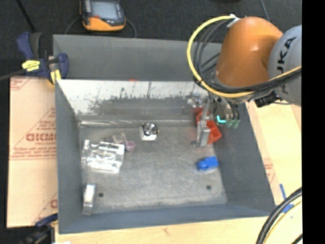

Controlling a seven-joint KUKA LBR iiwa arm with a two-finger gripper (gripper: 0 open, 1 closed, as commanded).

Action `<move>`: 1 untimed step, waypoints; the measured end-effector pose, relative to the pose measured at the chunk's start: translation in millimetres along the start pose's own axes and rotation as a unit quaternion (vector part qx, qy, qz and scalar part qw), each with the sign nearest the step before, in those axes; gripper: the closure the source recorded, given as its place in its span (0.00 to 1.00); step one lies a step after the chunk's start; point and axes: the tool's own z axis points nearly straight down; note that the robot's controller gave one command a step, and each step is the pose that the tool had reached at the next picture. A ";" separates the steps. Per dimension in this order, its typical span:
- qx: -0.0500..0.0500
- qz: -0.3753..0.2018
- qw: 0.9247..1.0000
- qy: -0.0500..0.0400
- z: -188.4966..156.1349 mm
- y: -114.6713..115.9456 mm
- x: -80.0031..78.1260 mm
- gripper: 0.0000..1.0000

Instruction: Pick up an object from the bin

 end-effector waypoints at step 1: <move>0.001 -0.167 0.986 -0.001 107.4 -51.6 -20.3 0.00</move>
Offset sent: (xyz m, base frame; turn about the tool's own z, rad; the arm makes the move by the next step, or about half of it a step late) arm 0.0199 -0.0493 -0.1056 -0.3381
